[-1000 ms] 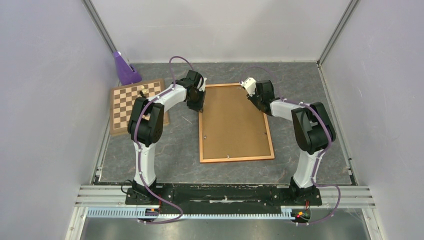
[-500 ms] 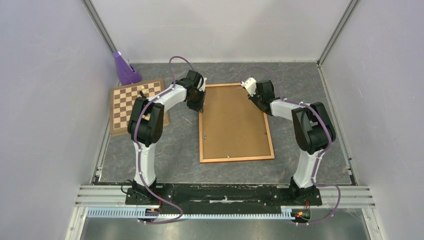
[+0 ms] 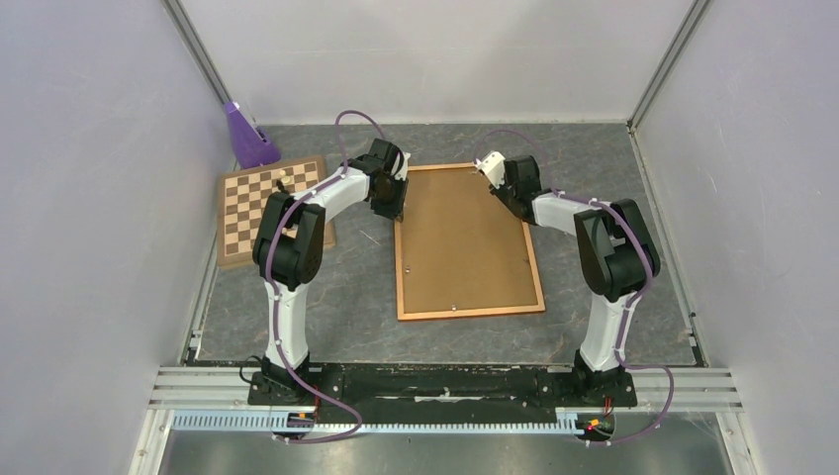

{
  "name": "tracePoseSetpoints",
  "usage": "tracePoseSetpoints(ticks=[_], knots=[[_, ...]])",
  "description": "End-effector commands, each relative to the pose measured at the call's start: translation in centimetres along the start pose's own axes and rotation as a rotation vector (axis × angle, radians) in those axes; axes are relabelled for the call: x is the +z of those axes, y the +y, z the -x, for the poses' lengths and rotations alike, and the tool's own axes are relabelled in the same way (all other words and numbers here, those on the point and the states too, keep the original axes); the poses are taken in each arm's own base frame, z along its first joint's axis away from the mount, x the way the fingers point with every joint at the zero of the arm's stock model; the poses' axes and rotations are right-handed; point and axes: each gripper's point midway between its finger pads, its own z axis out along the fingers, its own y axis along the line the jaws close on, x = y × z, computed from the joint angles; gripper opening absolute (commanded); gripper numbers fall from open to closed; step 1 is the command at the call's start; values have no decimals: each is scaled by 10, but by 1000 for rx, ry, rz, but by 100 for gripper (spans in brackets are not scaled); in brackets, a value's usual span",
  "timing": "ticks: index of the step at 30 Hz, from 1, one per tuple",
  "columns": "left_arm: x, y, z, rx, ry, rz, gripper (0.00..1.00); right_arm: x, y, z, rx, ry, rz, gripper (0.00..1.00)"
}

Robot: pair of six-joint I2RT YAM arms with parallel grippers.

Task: Put the photo into the frame
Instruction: Install the photo frame at the center of the board, then adjust the photo frame at the center of the board.

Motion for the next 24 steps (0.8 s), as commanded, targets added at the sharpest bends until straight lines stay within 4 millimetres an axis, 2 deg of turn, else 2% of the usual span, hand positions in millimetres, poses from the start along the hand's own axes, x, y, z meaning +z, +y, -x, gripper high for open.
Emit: tracePoseSetpoints(ticks=[1, 5, 12, 16, 19, 24], knots=[[8, 3, -16, 89, 52, -6, 2, 7, -25, 18, 30, -30, -79, 32], [7, 3, -15, 89, 50, -9, 2, 3, -22, 27, 60, -56, -46, 32], [7, -2, -14, 79, 49, -29, 2, -19, -14, 46, 144, -125, 45, 33], [8, -5, -14, 92, 57, -41, 2, -29, -21, 72, 191, -182, 72, 35], [9, -6, -14, 131, 66, -42, 2, -29, -29, 89, 205, -206, 64, 35], [7, -8, -12, 214, 77, -50, 2, -25, -38, 100, 205, -218, 44, 35]])
